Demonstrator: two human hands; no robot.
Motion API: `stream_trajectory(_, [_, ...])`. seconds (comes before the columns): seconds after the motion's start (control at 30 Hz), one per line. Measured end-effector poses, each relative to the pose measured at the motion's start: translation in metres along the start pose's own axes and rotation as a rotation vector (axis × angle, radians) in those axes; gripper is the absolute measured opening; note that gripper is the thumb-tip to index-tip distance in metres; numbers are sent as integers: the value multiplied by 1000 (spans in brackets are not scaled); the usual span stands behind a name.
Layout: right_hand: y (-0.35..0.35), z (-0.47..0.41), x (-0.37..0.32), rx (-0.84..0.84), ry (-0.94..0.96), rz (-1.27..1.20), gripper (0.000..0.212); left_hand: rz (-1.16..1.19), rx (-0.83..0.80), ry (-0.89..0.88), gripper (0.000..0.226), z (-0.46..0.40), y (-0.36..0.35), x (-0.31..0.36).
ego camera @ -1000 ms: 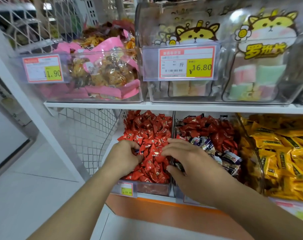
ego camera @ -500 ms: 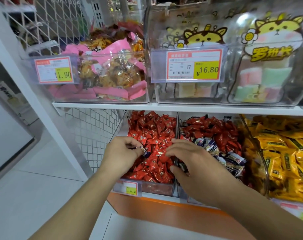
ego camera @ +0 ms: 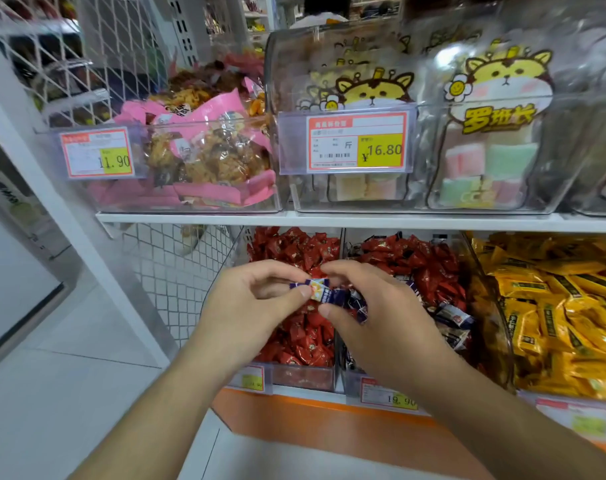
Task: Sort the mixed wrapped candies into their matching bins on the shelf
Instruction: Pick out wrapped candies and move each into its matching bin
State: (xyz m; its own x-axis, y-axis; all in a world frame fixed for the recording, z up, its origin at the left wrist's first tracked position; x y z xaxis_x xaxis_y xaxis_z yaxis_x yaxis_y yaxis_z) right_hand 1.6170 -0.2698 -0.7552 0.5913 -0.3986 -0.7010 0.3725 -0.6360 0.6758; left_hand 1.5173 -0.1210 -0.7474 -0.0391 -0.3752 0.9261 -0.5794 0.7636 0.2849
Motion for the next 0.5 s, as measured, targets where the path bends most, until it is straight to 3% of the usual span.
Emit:
stream_trajectory(0.1, [8, 0, 4, 6, -52, -34, 20, 54, -37, 18, 15, 3, -14, 1])
stream_trajectory(0.33, [34, -4, 19, 103, -133, 64, 5, 46, 28, 35, 16, 4, -25, -3])
stream_trajectory(0.4, [43, -6, 26, 136, -159, 157, 14, 45, 30, 32, 14, 4, -27, -2])
stream_trajectory(0.5, [47, -6, 35, 51, -239, 242, 48, 46, 9, 29, 14, 4, -32, -3])
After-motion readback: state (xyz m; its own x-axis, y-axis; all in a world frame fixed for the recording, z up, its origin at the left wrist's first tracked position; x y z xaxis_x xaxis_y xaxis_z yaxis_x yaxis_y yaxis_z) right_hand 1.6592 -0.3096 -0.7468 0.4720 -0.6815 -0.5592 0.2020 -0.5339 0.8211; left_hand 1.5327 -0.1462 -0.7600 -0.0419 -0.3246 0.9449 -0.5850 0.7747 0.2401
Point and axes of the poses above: each hand's wrist, its own z-axis away from the middle knuckle, its own y-axis out of the back of the hand, x = y × z, the point moved 6 cm from there along -z, towards the middle knuckle, and after that the axes turned 11 degrees about -y, right-handed, at the moved point
